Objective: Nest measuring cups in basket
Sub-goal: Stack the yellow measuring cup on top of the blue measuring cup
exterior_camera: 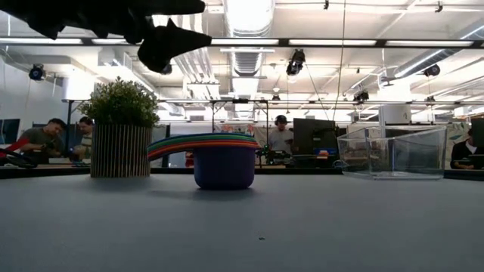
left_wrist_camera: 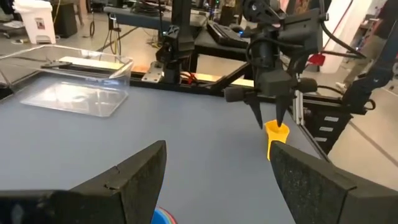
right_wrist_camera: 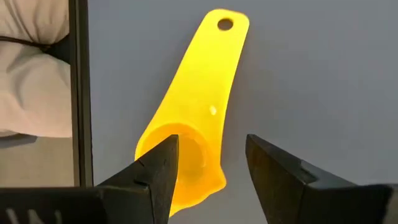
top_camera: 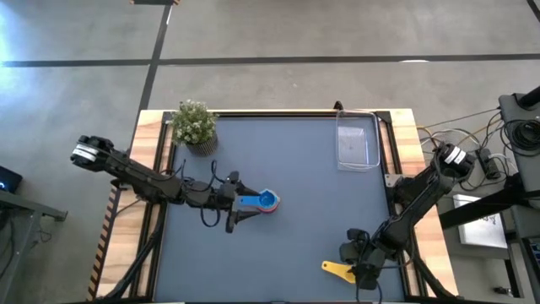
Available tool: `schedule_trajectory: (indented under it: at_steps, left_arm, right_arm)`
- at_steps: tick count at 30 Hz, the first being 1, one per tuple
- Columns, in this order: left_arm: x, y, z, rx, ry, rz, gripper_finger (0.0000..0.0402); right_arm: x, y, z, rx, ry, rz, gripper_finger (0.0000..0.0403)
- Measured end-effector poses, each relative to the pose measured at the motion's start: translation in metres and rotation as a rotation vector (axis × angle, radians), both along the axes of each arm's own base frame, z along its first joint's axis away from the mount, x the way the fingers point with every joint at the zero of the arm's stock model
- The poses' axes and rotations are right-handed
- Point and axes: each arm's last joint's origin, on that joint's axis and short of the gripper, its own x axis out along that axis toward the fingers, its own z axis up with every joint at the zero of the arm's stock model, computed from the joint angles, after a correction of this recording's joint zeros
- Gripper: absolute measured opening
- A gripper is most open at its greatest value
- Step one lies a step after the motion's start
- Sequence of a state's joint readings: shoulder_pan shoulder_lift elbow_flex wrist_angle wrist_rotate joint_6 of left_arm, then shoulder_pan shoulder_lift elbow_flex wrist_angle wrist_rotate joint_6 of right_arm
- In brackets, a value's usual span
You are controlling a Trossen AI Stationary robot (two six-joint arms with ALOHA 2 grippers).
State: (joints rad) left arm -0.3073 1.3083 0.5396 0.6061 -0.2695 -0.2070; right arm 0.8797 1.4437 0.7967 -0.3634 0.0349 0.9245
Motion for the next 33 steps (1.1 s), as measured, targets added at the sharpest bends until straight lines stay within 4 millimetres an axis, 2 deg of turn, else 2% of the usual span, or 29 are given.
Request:
schedule_trajectory:
  at_steps: [10, 20, 27, 33]
  left_arm:
    - [-0.003, -0.004, -0.005, -0.006, 0.028, -0.019, 0.0269]
    - [-0.016, -0.003, -0.018, -0.013, 0.028, -0.025, 0.0266]
    - [-0.028, 0.001, -0.022, -0.035, -0.015, -0.025, 0.0255]
    - [-0.045, 0.008, -0.029, -0.025, -0.062, -0.009, 0.0246]
  right_arm:
    - [-0.001, 0.001, -0.002, 0.001, 0.022, -0.008, 0.0155]
    - [0.001, 0.005, -0.024, -0.055, 0.085, 0.008, 0.0132]
    - [-0.002, 0.003, -0.018, -0.038, 0.088, 0.007, 0.0112]
    - [-0.002, 0.001, -0.014, -0.041, 0.07, 0.01, 0.0071]
